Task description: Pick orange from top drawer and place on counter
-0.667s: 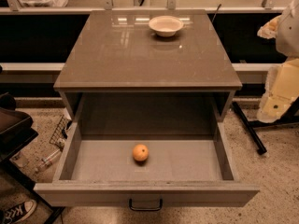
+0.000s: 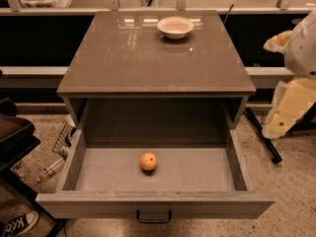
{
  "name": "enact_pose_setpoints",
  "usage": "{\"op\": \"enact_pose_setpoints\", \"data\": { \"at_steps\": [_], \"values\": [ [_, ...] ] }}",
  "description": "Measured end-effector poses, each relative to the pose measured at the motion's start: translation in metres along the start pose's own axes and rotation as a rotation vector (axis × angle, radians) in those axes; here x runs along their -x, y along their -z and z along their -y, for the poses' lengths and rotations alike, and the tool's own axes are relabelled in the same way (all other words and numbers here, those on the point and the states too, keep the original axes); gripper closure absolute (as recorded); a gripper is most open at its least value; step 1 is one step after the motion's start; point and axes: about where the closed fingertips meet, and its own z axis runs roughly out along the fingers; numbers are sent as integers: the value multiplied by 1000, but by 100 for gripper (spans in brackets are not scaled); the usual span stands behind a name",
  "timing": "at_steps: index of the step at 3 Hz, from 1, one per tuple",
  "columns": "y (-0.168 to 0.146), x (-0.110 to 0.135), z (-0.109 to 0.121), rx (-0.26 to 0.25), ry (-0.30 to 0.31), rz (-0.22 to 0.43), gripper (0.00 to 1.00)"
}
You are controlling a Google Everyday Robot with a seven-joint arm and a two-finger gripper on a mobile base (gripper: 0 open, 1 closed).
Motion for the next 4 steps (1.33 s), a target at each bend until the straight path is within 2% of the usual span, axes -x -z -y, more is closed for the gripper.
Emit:
{"op": "enact_pose_setpoints", "data": {
  "at_steps": [2, 3, 4],
  "values": [
    [-67, 0, -24, 39, -11, 230, 0],
    [-94, 8, -35, 74, -22, 310, 0],
    [-94, 8, -35, 74, -22, 310, 0]
  ]
}}
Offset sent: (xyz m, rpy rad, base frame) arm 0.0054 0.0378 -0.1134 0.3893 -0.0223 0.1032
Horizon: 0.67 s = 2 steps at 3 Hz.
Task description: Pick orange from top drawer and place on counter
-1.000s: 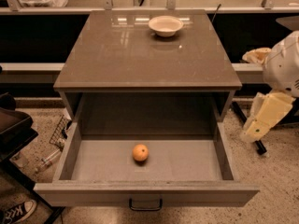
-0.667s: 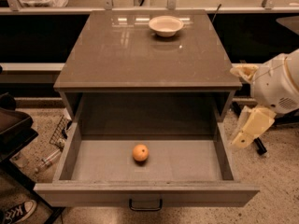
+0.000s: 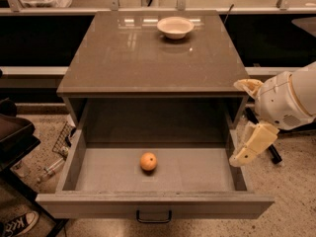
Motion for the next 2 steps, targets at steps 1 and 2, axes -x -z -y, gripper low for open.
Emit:
{"op": "enact_pose_setpoints", "data": {
  "at_steps": [1, 2],
  "values": [
    [-70, 11, -7, 39, 6, 25, 0],
    [-138, 16, -12, 68, -2, 60, 0]
  ]
}}
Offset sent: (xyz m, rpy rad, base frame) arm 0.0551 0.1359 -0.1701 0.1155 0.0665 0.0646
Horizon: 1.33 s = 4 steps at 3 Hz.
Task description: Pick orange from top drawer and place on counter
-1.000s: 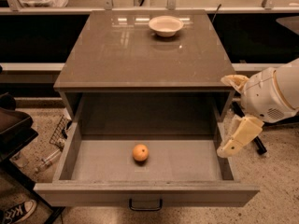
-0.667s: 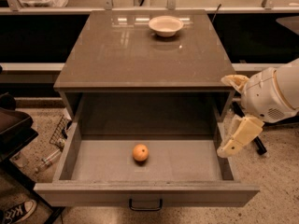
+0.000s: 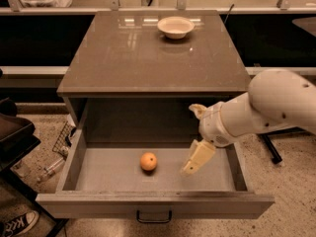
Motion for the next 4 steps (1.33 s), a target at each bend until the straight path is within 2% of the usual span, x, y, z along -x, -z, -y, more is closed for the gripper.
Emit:
{"op": "enact_pose_setpoints", "data": {
  "at_steps": [1, 3, 4],
  "values": [
    [-52, -5, -3, 26, -17, 49, 0],
    [-130, -9, -7, 80, -43, 127, 0],
    [-152, -9, -4, 91, -52, 148, 0]
  ]
}}
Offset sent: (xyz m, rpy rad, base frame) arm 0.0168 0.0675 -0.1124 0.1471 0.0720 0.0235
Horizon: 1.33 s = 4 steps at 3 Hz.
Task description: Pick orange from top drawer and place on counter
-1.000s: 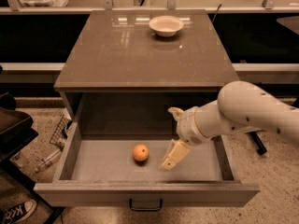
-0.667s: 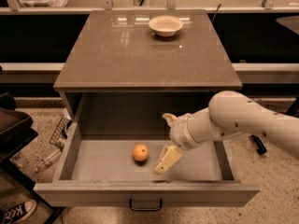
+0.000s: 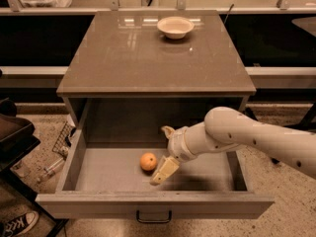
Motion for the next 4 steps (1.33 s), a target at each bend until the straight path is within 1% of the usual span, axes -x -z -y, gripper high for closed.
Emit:
{"op": "enact_pose_setpoints", "data": {
  "at_steps": [1, 2, 3, 4],
  "values": [
    [-20, -5, -2, 28, -10, 28, 0],
    [-37, -6, -10, 63, -8, 45, 15],
    [-50, 0, -20, 100, 1, 78, 45],
    [-50, 11, -22, 111, 11, 114, 69]
  ]
}}
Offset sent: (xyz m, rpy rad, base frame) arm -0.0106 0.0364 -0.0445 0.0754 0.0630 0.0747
